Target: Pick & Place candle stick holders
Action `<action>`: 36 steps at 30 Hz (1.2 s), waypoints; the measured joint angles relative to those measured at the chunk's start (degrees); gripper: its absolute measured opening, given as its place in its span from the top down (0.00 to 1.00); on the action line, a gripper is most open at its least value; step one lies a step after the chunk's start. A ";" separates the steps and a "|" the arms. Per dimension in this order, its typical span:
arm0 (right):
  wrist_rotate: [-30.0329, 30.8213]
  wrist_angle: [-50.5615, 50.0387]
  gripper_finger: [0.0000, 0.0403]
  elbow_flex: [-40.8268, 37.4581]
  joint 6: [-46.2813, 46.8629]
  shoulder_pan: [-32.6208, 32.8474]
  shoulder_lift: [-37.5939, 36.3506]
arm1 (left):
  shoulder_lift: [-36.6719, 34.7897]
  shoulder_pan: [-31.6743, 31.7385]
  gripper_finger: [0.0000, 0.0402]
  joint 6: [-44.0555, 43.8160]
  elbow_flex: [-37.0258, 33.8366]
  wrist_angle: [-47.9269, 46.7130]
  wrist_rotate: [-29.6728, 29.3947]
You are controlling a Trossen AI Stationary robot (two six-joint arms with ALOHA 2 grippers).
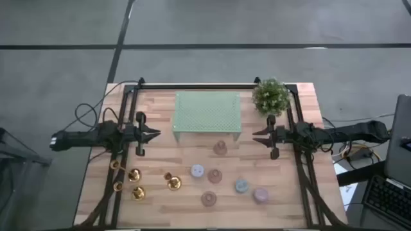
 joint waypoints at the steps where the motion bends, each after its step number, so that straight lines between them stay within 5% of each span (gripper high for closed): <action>1: 0.00 0.00 0.77 0.00 0.06 -0.01 0.00 | 0.00 0.00 0.91 0.00 0.00 0.00 0.00; 19: 0.00 0.00 0.83 0.00 0.00 -0.02 0.00 | 0.00 0.00 0.91 0.00 0.00 0.00 0.00; 36: 0.00 0.00 0.77 0.00 0.06 0.00 0.00 | 0.00 0.01 0.91 0.00 0.00 0.01 0.01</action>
